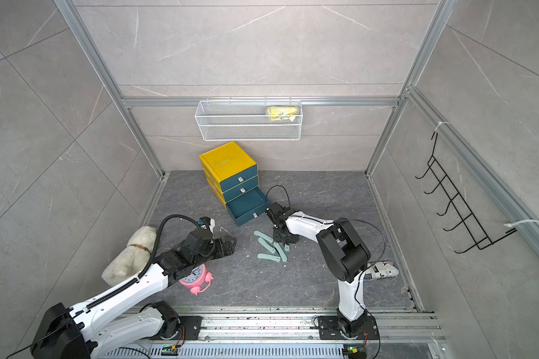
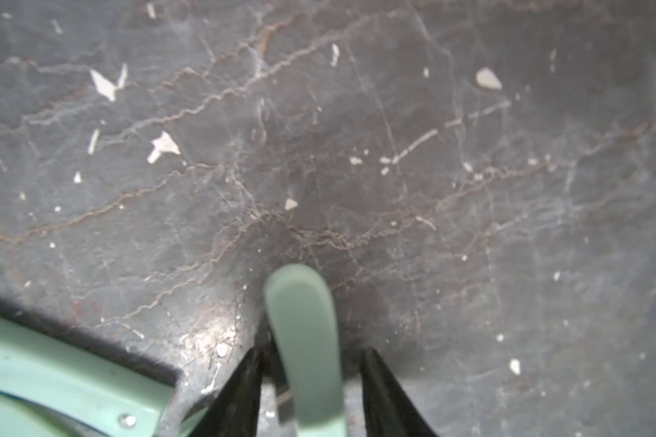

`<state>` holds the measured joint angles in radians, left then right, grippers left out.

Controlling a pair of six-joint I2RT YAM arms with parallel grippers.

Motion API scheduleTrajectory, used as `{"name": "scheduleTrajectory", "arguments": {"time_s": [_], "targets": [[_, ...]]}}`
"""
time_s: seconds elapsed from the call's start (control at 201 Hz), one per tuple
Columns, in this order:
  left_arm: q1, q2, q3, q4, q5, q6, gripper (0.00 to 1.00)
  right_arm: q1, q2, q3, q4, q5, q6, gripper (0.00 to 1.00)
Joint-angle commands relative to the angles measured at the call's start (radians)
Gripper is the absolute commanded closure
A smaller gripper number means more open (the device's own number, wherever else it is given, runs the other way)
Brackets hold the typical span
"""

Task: Place the fruit knives into the drawer by color
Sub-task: Pick up the fruit knife from the center of the board.

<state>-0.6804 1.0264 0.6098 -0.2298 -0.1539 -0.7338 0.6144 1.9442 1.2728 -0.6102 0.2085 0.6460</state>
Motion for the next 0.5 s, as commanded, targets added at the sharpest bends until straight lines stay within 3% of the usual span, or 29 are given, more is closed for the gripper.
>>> {"name": "scheduleTrajectory", "arguments": {"time_s": [0.0,0.239,0.498], "targets": [[-0.003,0.014,0.004,0.039,0.003,-0.003,0.01,0.002,0.026,-0.021,-0.055,0.033,-0.009,0.66],[-0.002,0.041,0.011,0.040,0.019,0.002,0.01,0.002,0.007,-0.025,-0.009,0.020,-0.002,0.81],[-0.003,0.014,-0.020,0.066,0.015,-0.009,0.01,0.002,-0.094,-0.017,0.018,0.024,-0.019,0.84]]}}
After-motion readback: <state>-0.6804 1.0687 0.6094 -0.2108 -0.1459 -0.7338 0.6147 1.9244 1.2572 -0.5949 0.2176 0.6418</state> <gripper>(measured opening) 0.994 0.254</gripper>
